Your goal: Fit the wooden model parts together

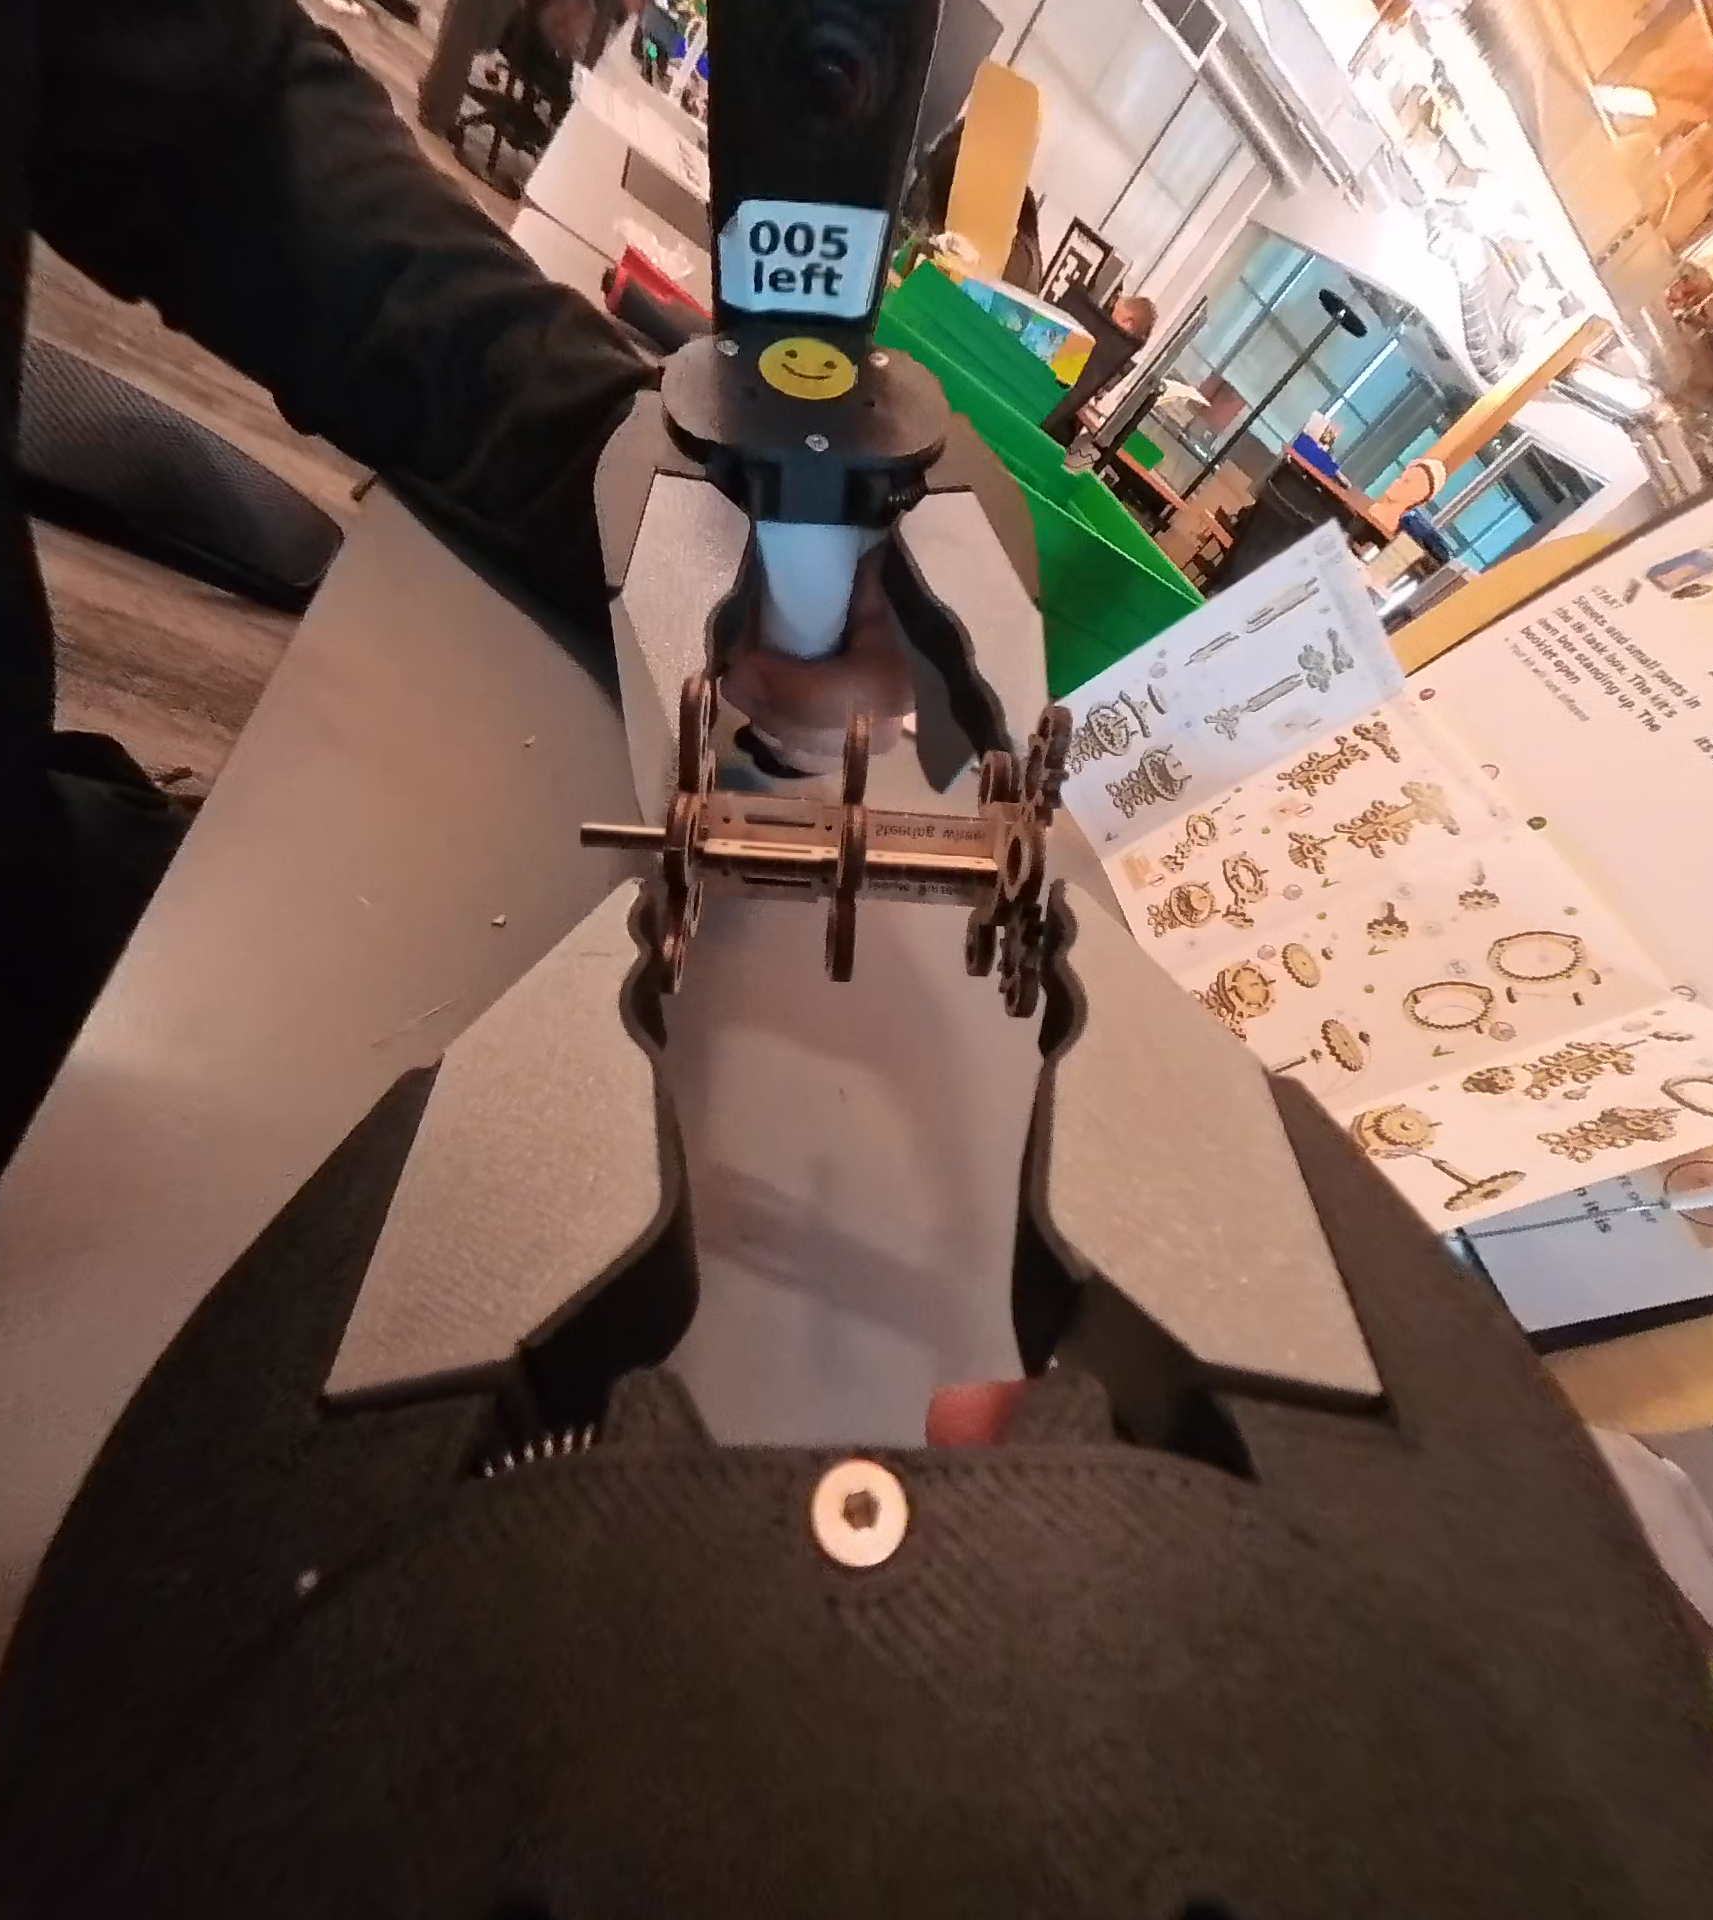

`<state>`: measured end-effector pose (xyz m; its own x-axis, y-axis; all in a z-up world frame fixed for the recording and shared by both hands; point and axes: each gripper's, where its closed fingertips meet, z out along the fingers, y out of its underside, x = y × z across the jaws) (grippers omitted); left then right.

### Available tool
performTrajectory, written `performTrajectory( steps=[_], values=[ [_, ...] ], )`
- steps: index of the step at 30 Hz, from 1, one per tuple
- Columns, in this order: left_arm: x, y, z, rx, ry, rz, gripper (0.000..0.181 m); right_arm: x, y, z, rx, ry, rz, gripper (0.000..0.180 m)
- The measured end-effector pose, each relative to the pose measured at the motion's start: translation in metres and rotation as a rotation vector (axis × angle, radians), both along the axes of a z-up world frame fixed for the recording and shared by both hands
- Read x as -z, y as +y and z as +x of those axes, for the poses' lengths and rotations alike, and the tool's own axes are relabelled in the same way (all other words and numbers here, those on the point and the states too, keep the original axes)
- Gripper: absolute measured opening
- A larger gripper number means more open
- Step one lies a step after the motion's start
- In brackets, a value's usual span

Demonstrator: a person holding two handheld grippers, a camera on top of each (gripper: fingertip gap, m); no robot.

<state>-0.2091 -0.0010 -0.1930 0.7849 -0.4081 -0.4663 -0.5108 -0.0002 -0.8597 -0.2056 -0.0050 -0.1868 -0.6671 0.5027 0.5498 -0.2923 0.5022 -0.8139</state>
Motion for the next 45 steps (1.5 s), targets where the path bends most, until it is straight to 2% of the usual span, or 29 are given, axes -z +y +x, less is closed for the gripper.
performTrajectory(
  steps=[3,7,10,23,29,33,38,45],
  values=[
    [-0.002,0.001,-0.001,-0.011,-0.014,-0.003,0.08,0.001,-0.001,0.0,-0.002,0.003,0.011,0.07],
    [-0.003,0.0,0.0,-0.005,-0.029,-0.007,0.082,0.004,0.0,0.001,-0.001,-0.001,0.033,0.07],
    [0.001,-0.001,0.006,0.024,0.002,-0.019,0.07,0.002,-0.002,0.003,-0.013,-0.013,0.017,0.07],
    [0.0,-0.003,0.01,0.074,0.004,0.037,0.069,-0.008,-0.003,0.01,-0.041,-0.011,-0.033,0.067],
    [-0.008,-0.003,0.005,0.058,-0.045,0.066,0.069,-0.018,0.008,0.011,-0.031,-0.01,-0.111,0.075],
    [-0.014,-0.004,0.008,0.075,-0.083,0.091,0.069,-0.01,0.001,0.012,-0.044,-0.017,-0.06,0.082],
    [-0.016,-0.005,0.013,0.099,-0.09,0.102,0.069,-0.017,-0.003,0.012,-0.054,0.026,-0.073,0.075],
    [-0.019,-0.003,0.012,0.085,-0.108,0.108,0.069,-0.023,-0.004,0.011,-0.045,0.057,-0.097,0.075]
  ],
)
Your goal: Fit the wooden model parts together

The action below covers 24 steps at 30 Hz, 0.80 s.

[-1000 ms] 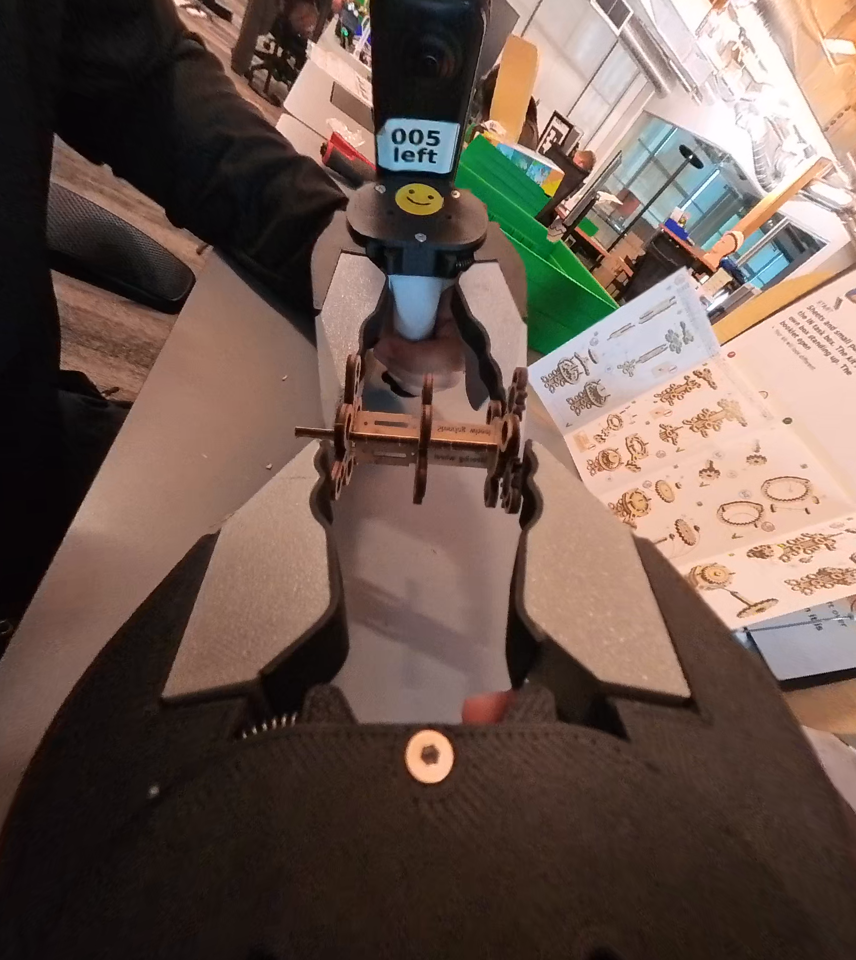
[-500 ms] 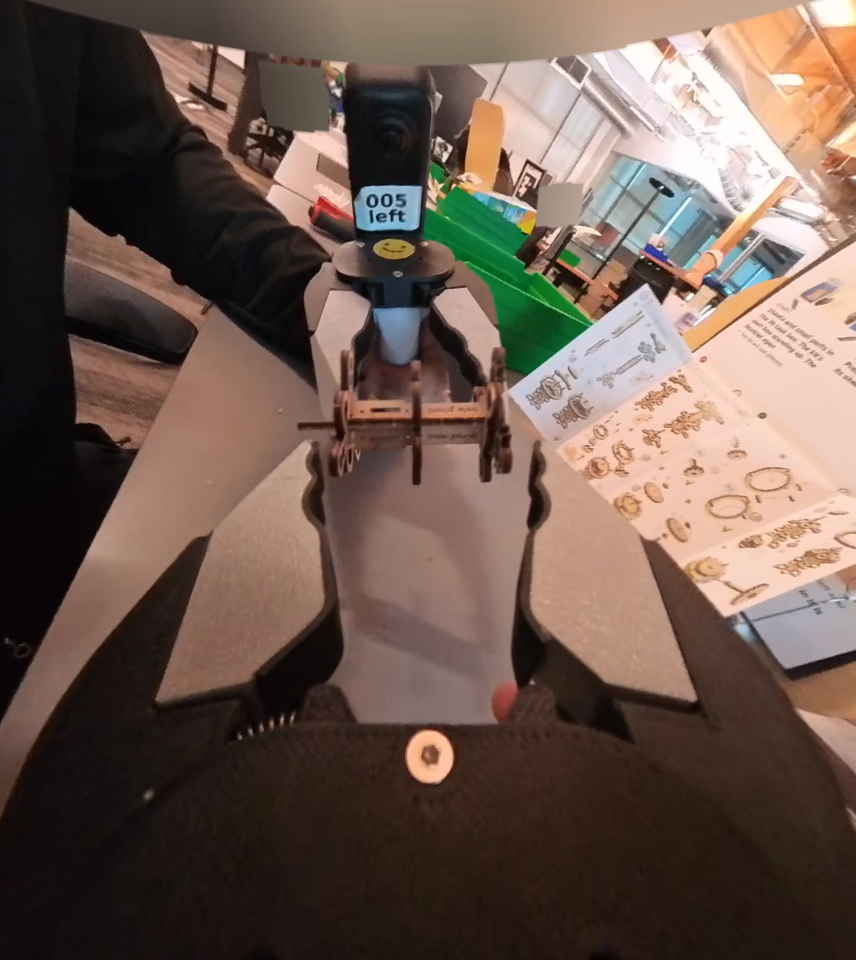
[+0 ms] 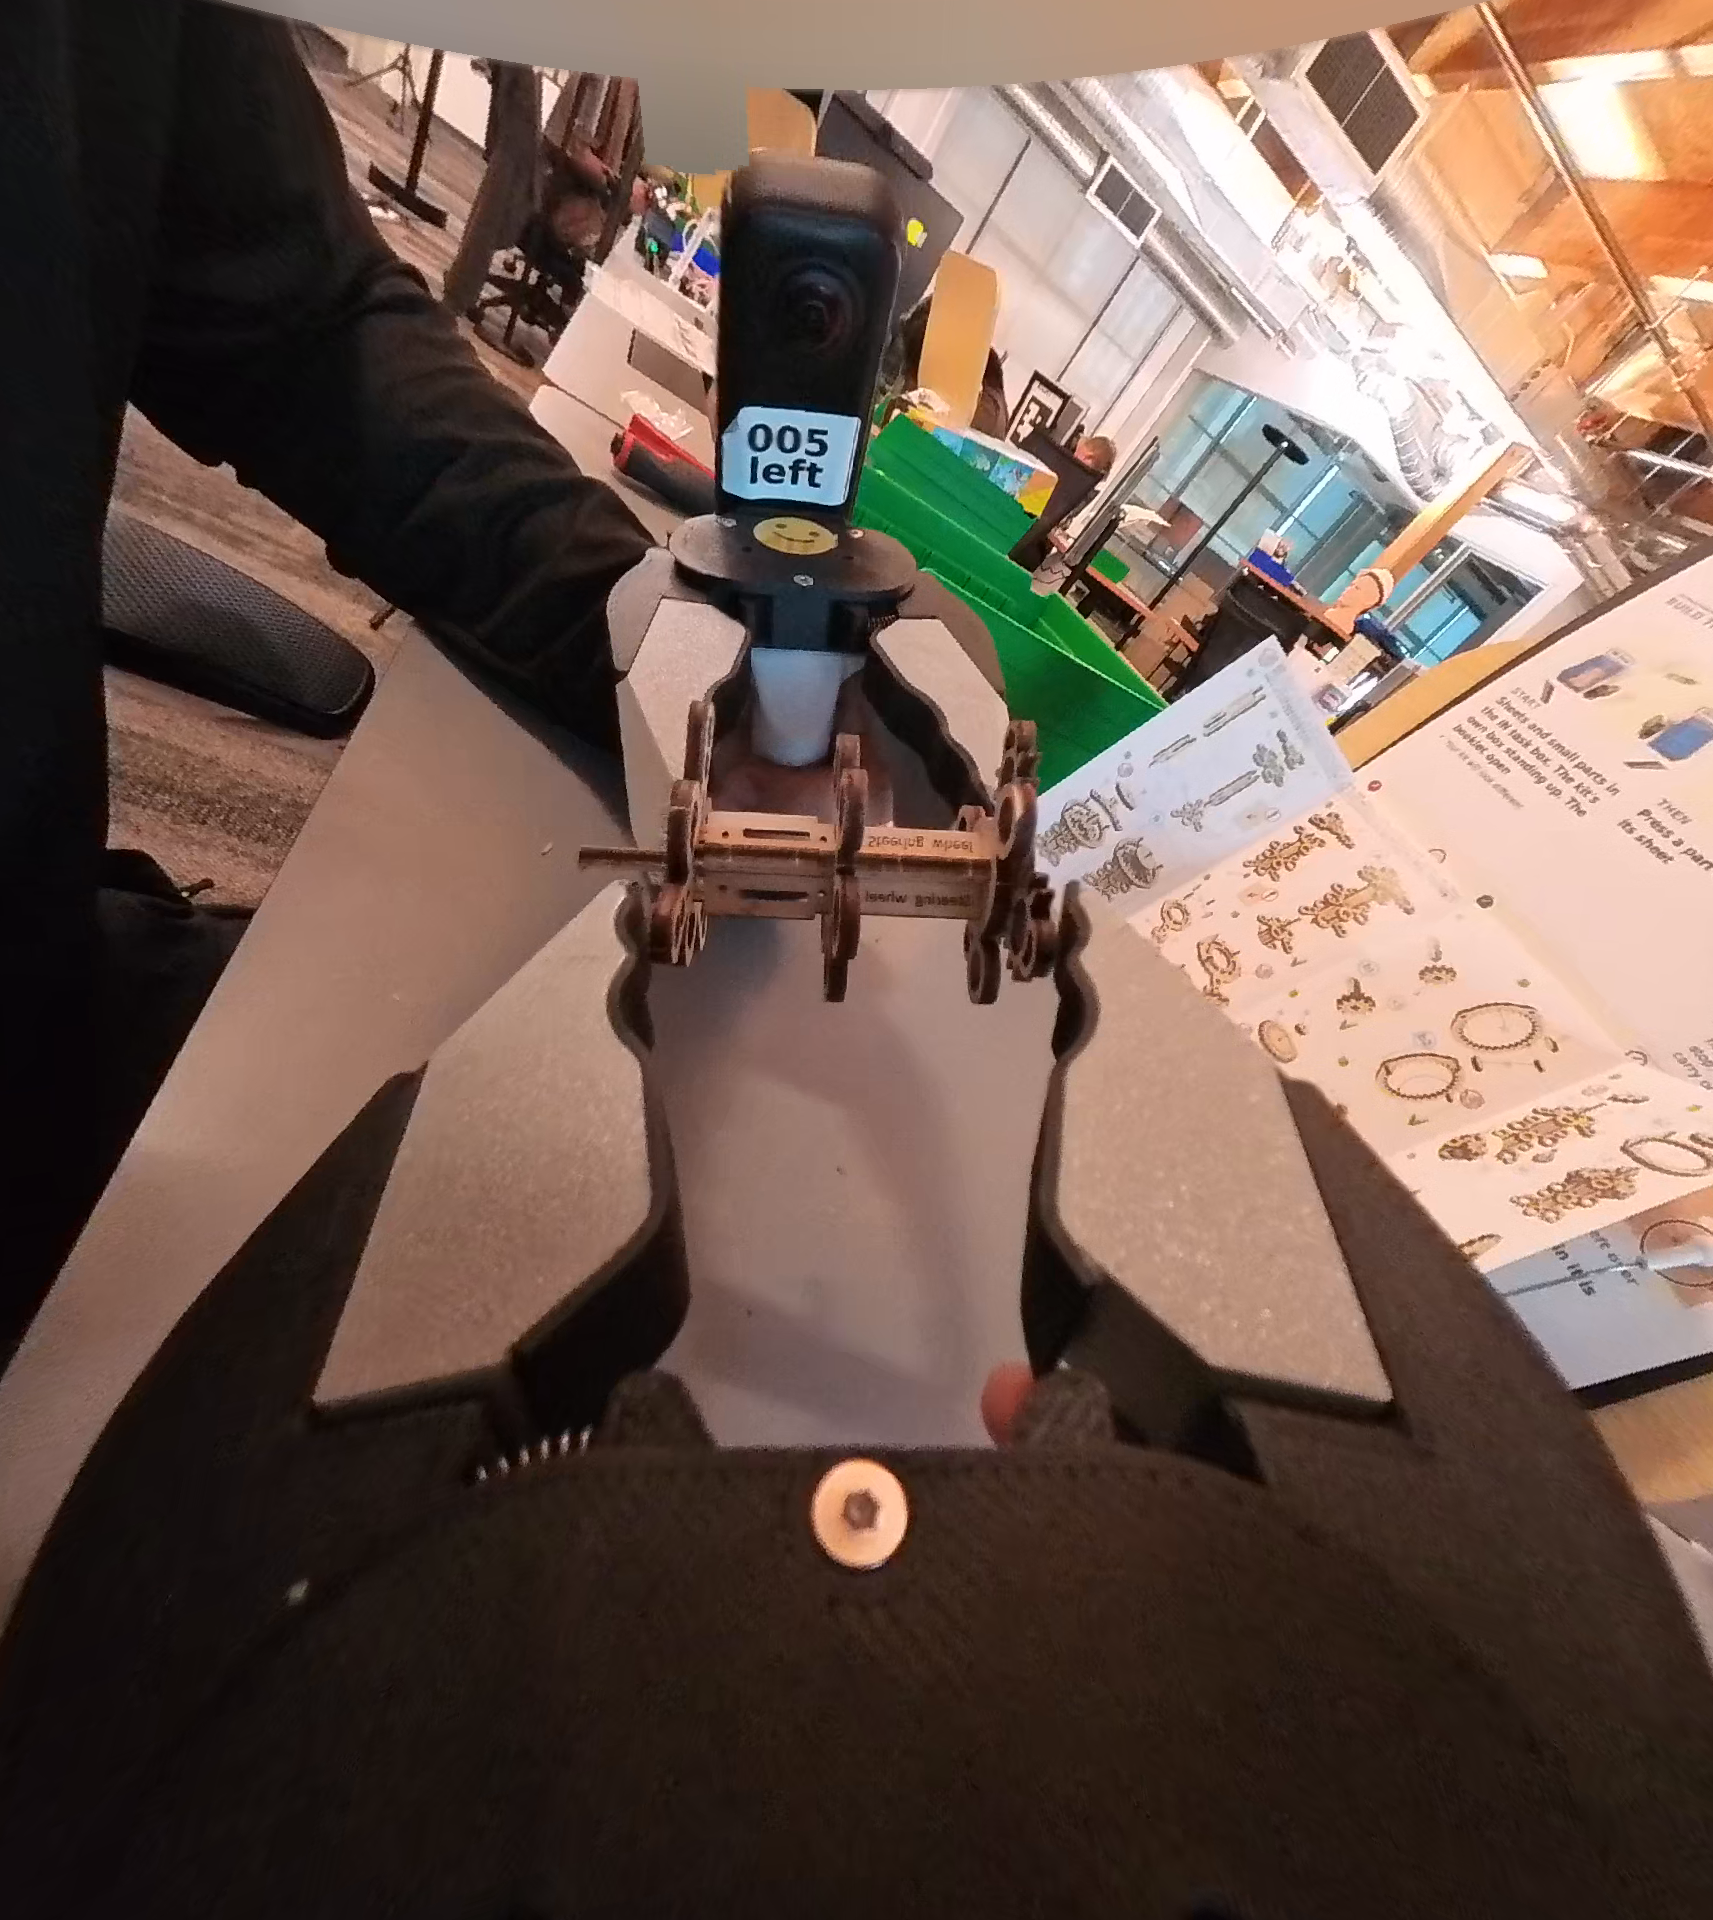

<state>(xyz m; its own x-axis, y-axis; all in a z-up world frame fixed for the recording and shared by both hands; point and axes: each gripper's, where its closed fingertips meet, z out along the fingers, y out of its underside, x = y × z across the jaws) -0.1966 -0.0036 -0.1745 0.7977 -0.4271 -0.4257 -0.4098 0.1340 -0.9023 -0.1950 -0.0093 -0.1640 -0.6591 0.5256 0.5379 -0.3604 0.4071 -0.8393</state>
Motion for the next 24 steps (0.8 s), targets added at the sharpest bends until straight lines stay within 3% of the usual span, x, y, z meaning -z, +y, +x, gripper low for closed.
performTrajectory(
  steps=[10,24],
  values=[
    [-0.009,-0.002,0.002,0.005,-0.039,0.044,0.069,-0.014,-0.003,0.005,0.016,0.138,-0.001,0.07],
    [-0.021,-0.007,0.008,0.057,-0.091,0.129,0.069,-0.03,-0.006,0.009,-0.011,0.133,-0.083,0.075]
  ],
)
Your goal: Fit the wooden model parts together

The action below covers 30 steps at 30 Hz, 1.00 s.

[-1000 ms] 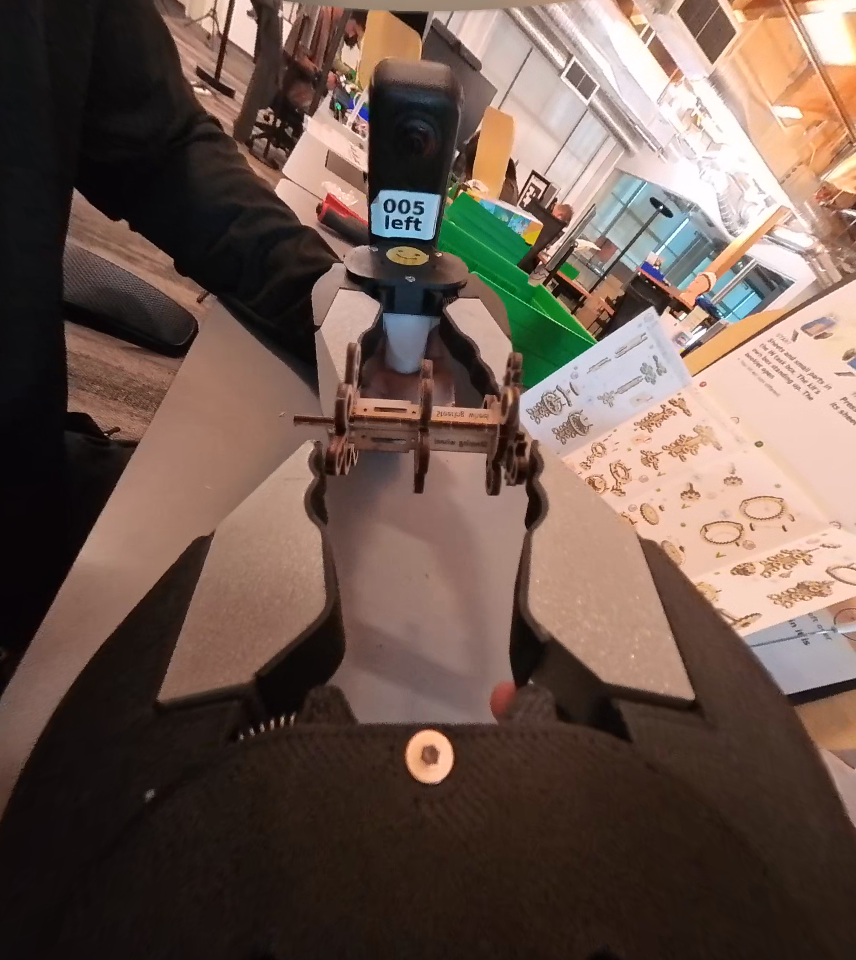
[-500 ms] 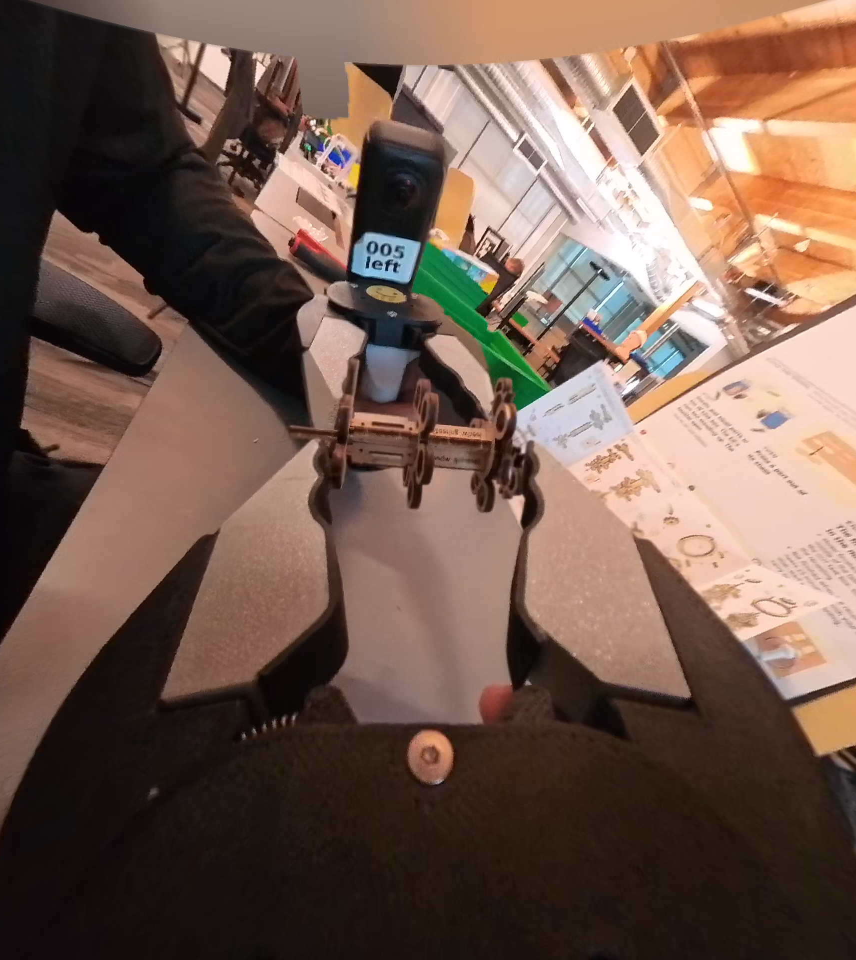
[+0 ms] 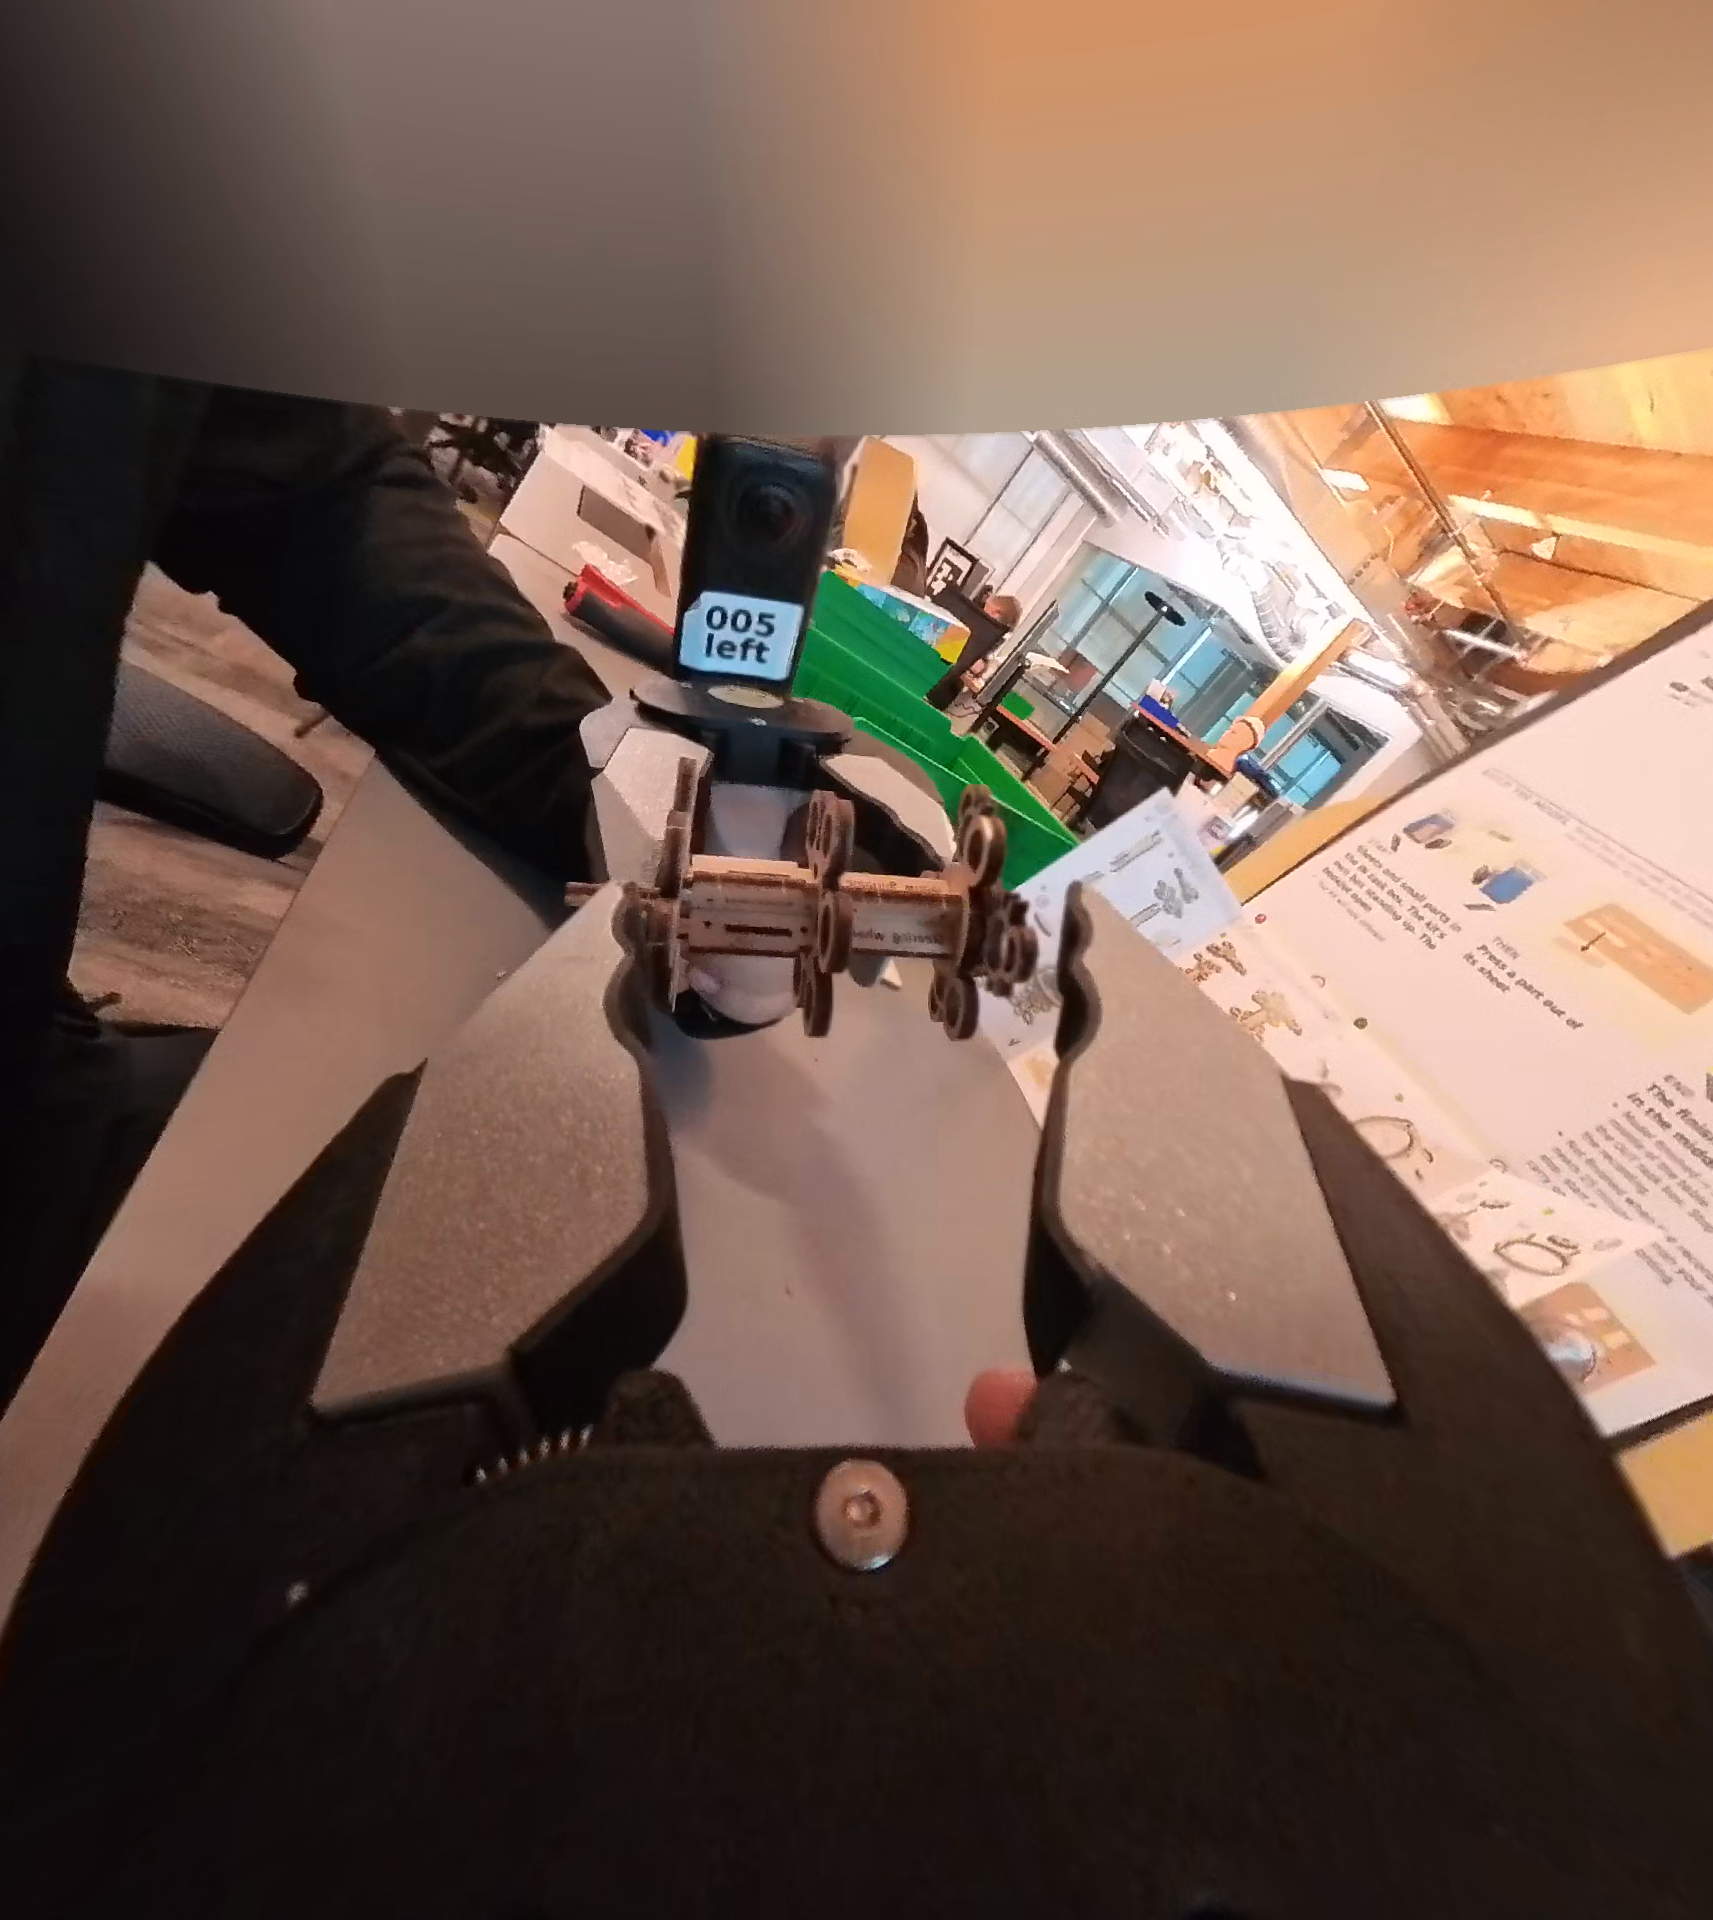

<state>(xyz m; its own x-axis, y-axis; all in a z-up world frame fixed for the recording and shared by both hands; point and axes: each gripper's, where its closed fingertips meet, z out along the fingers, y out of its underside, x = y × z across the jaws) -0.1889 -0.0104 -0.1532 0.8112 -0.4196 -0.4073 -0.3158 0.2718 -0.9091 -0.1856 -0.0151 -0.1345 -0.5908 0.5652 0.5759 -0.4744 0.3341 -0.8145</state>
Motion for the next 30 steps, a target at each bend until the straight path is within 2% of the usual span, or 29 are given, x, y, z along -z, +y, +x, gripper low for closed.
performTrajectory(
  steps=[5,11,16,30],
  values=[
    [-0.008,-0.003,-0.002,0.018,-0.05,0.035,0.069,0.013,0.003,-0.005,-0.022,-0.122,-0.017,0.085],
    [-0.005,-0.003,0.001,0.023,-0.02,0.033,0.069,0.006,-0.002,-0.001,-0.036,-0.069,-0.022,0.073],
    [-0.004,-0.004,0.009,0.055,-0.006,0.044,0.069,0.011,-0.008,0.0,-0.059,-0.094,-0.005,0.079],
    [-0.002,-0.004,0.012,0.066,0.003,0.042,0.069,0.009,-0.012,0.004,-0.078,-0.064,0.007,0.071]
  ],
)
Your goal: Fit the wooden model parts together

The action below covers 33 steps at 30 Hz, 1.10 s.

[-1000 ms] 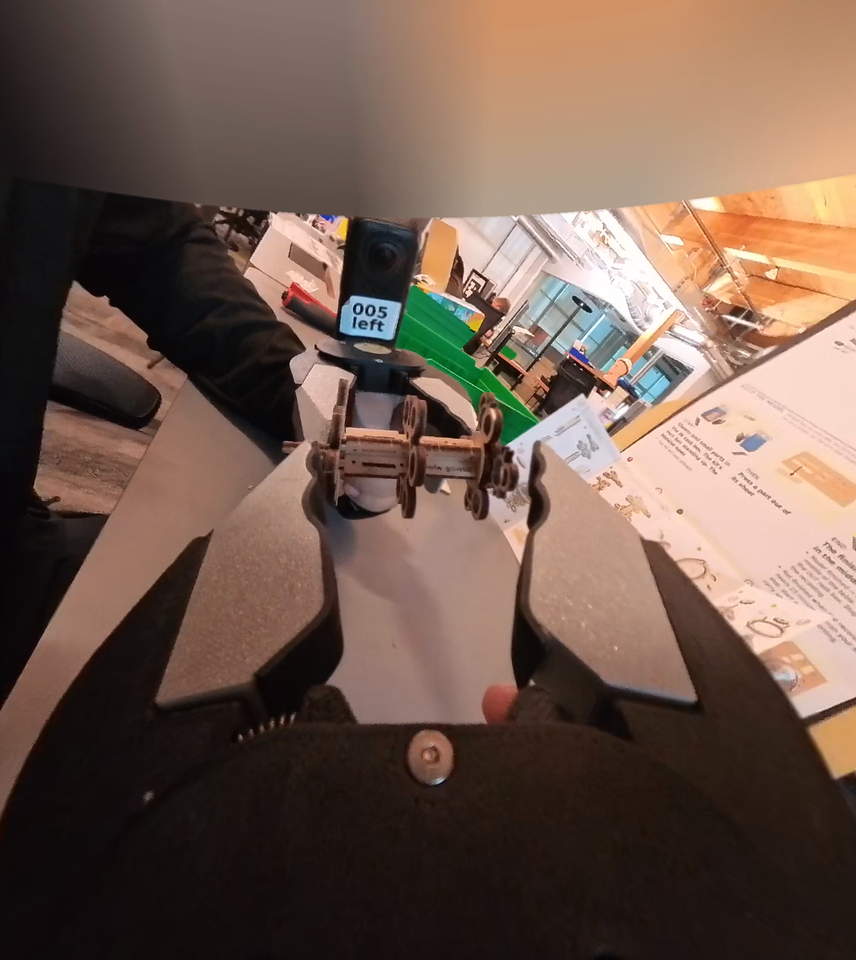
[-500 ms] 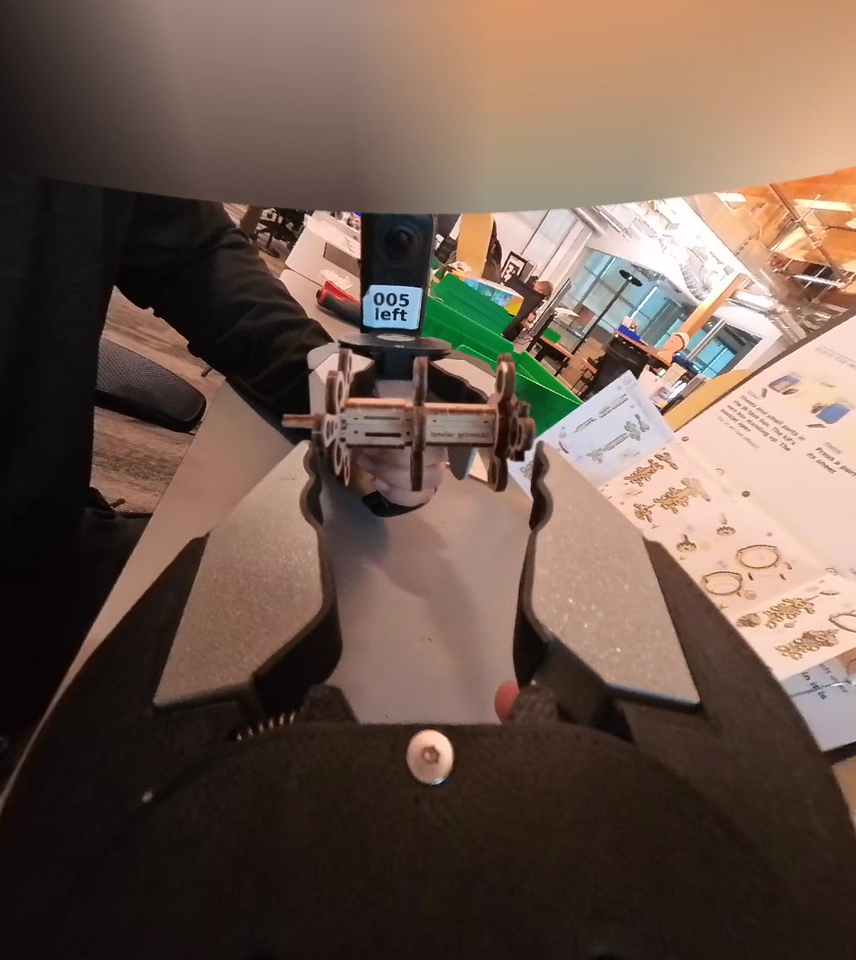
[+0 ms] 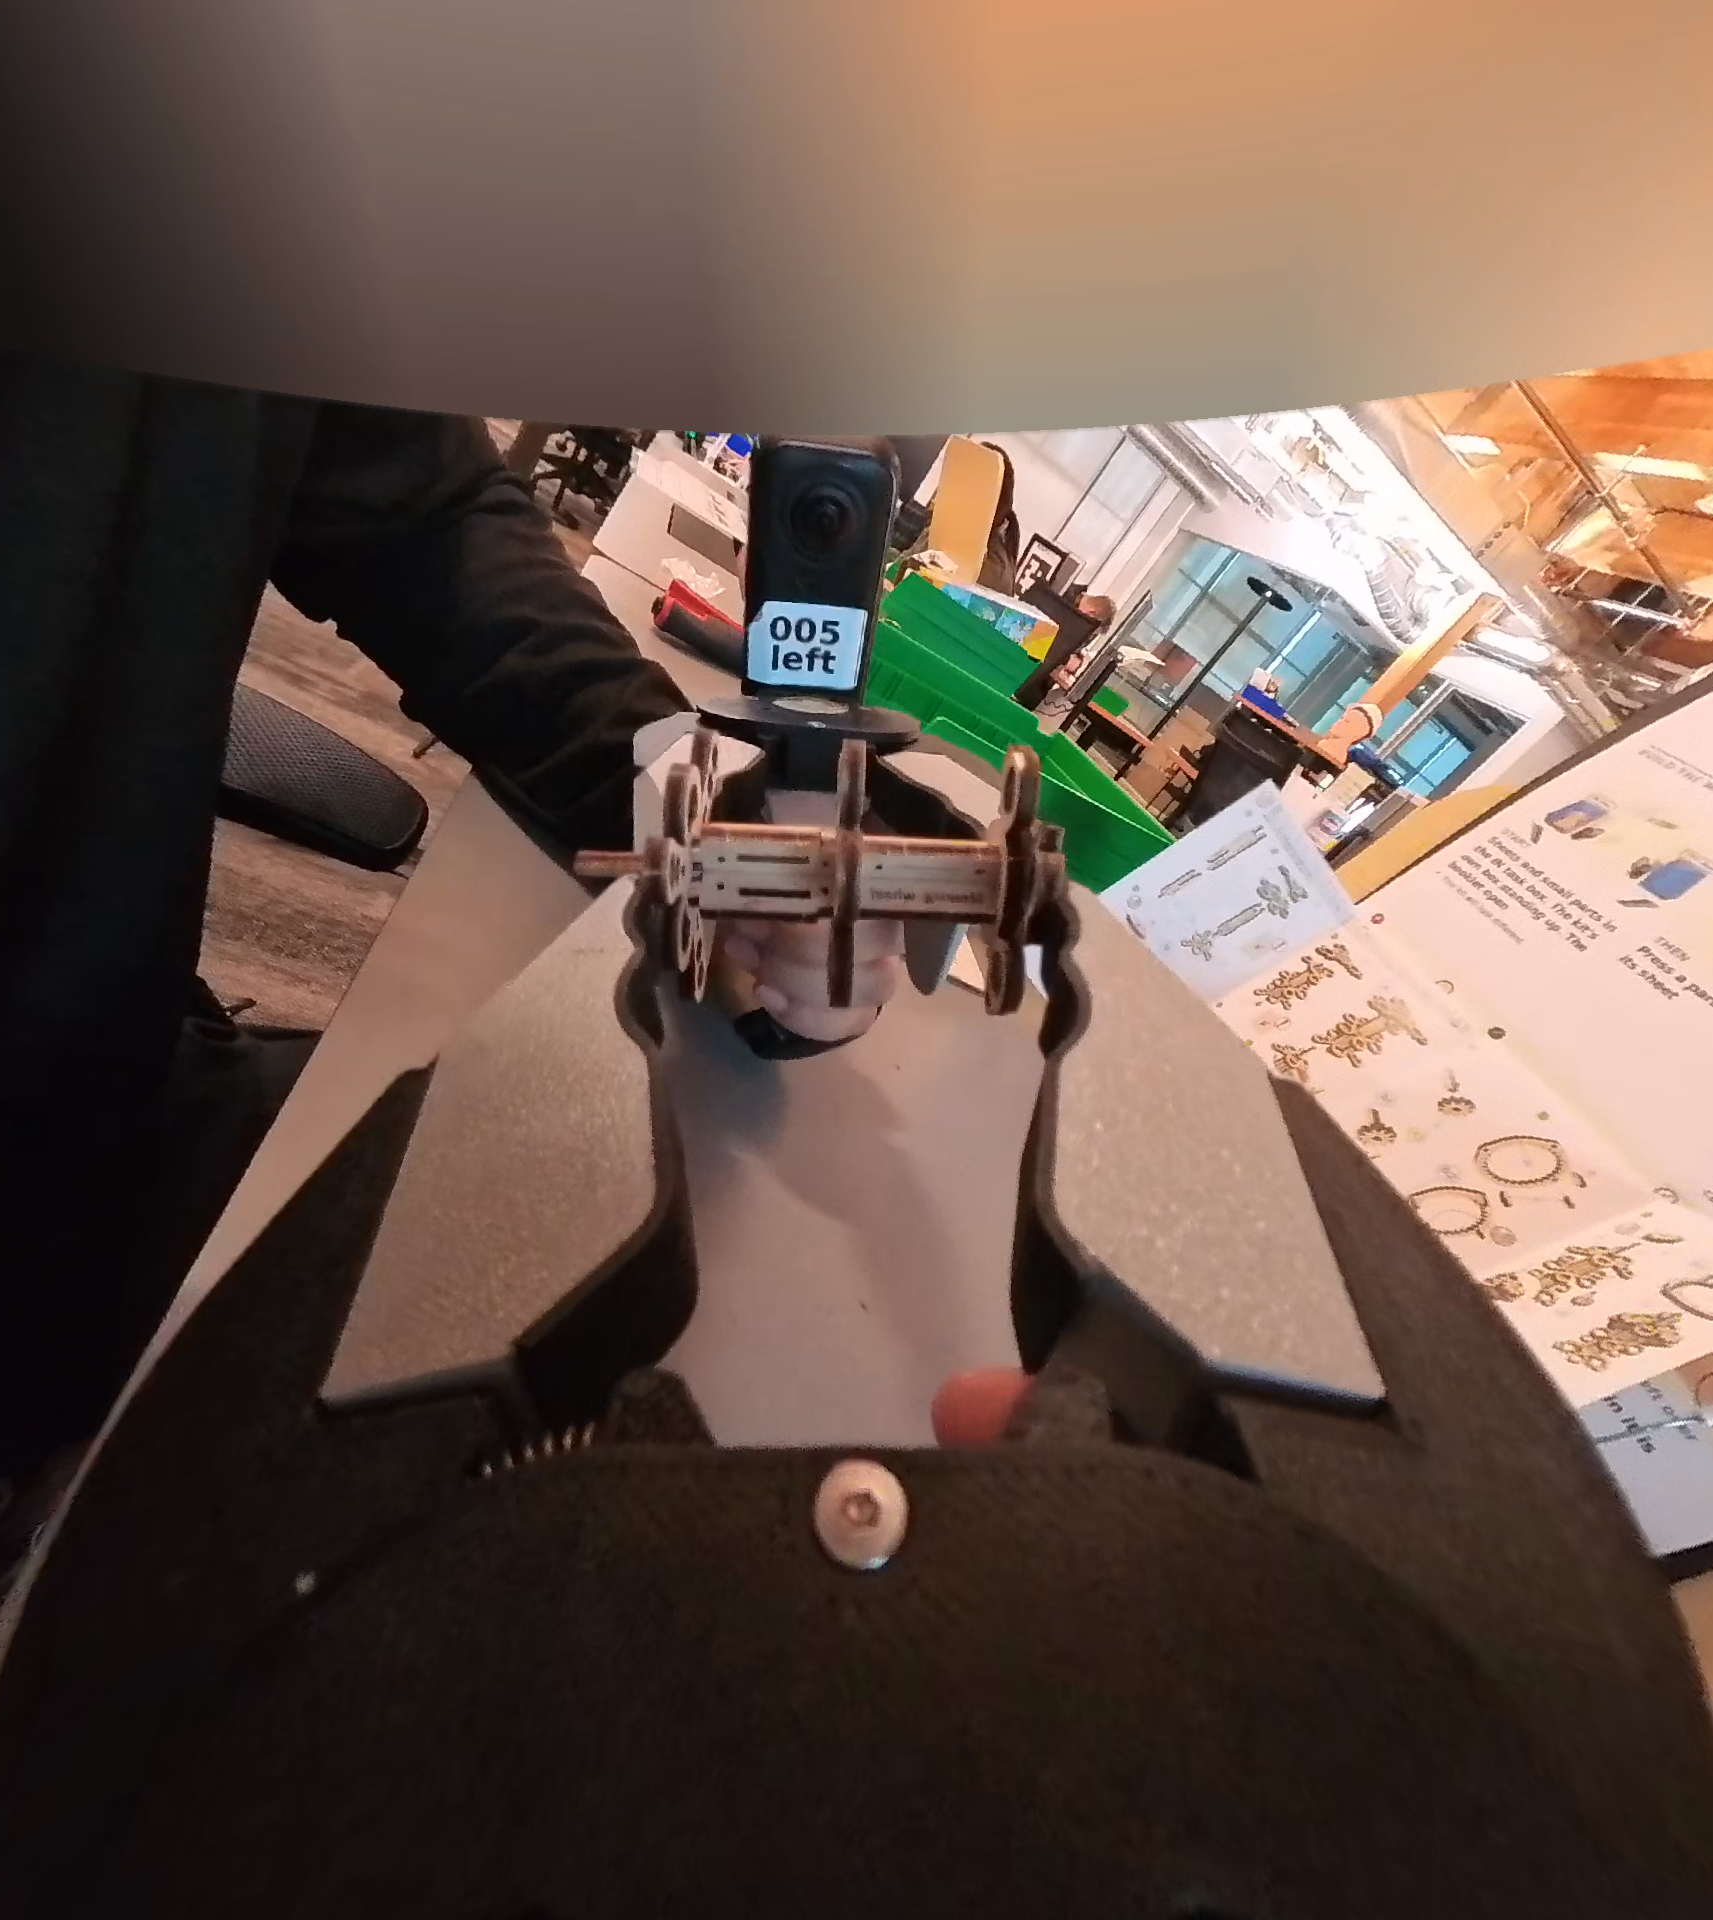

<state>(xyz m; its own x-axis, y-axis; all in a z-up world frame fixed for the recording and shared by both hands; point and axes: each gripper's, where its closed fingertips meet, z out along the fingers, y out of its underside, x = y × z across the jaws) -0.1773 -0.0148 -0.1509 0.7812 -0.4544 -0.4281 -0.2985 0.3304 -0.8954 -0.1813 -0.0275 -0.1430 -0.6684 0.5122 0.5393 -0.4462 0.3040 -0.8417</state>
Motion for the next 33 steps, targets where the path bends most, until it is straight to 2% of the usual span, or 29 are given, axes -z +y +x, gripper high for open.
performTrajectory(
  steps=[10,18,21,24,29,33],
  values=[
    [0.001,-0.001,0.002,0.003,0.01,-0.011,0.071,-0.001,0.0,0.0,0.009,-0.005,0.01,0.067],
    [0.005,0.001,-0.001,0.013,-0.02,-0.074,0.071,0.002,0.002,-0.004,0.019,-0.012,-0.015,0.071],
    [0.006,-0.003,-0.007,0.004,-0.039,-0.125,0.074,0.006,0.009,-0.009,0.052,-0.032,-0.011,0.071],
    [-0.002,-0.007,-0.02,-0.032,-0.086,-0.106,0.068,0.004,0.019,-0.013,0.058,-0.073,-0.059,0.071],
    [-0.001,0.0,-0.016,-0.067,-0.064,-0.135,0.081,0.015,0.017,-0.017,0.066,-0.121,-0.024,0.072],
    [0.006,0.003,-0.014,-0.072,-0.033,-0.171,0.08,0.018,0.012,-0.014,0.038,-0.145,-0.014,0.072]
  ],
)
